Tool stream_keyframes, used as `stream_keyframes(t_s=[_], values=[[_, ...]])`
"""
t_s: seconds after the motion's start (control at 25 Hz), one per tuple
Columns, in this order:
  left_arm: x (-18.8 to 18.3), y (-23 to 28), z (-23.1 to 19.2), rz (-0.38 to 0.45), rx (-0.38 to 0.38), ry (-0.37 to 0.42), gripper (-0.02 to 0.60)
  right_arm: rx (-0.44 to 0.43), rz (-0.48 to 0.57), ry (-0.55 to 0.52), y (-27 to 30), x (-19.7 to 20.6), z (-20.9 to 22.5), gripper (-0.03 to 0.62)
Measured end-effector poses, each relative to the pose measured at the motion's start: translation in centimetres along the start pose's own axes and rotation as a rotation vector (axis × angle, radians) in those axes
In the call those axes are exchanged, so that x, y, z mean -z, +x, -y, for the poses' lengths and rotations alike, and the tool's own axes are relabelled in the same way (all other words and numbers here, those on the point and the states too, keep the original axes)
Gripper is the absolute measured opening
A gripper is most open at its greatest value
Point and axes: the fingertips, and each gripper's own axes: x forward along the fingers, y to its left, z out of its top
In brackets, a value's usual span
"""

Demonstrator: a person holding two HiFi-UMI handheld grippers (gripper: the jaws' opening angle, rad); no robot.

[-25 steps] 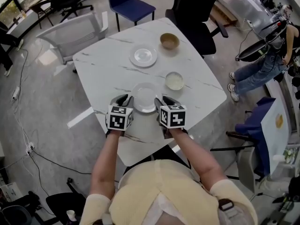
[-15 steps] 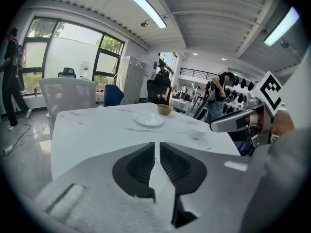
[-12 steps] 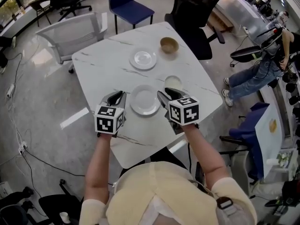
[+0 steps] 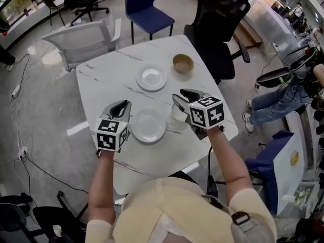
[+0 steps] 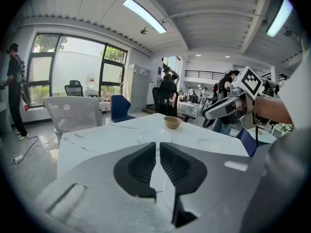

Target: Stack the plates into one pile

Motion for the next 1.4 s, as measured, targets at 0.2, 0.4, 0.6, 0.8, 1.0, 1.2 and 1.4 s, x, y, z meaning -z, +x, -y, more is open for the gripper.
stream_keyframes(t_s=[0.2,0.4,0.6,0.8,1.0,1.2,1.4], values=[[-1.0,1.3,-0.8,0.011,-0.067,-0.013,0.028,-0.065,-0.026,-0.031,1.4,-1.5,3.2,0.149],[-1.3,2.3,-1.4,0.013,-0.126,-0.017,0.028,-0.134,-0.061,-0.034,3.9,-2.2,5.7,0.149],[-1.0,3.4,-1.6,0.007,-0.158,-0.024,0.028,-0.223,-0.104,0.048,7.2,-1.8,6.9,0.149],[-0.6,4.3,-1.8,-0.004,-0.17,-0.026,0.028,-0.251,-0.166,0.104,10.6,-0.6,7.7,0.152],[-0.2,5.2,-1.9,-0.007,-0.183,-0.025,0.028,-0.255,-0.219,0.153,13.1,0.6,8.7,0.153],[-0.1,6.3,-2.0,-0.013,-0.181,-0.012,0.028,-0.246,-0.271,0.171,15.2,1.5,9.5,0.153],[0.0,7.5,-2.1,-0.019,-0.172,-0.013,0.028,-0.232,-0.302,0.197,16.3,2.1,9.8,0.153]])
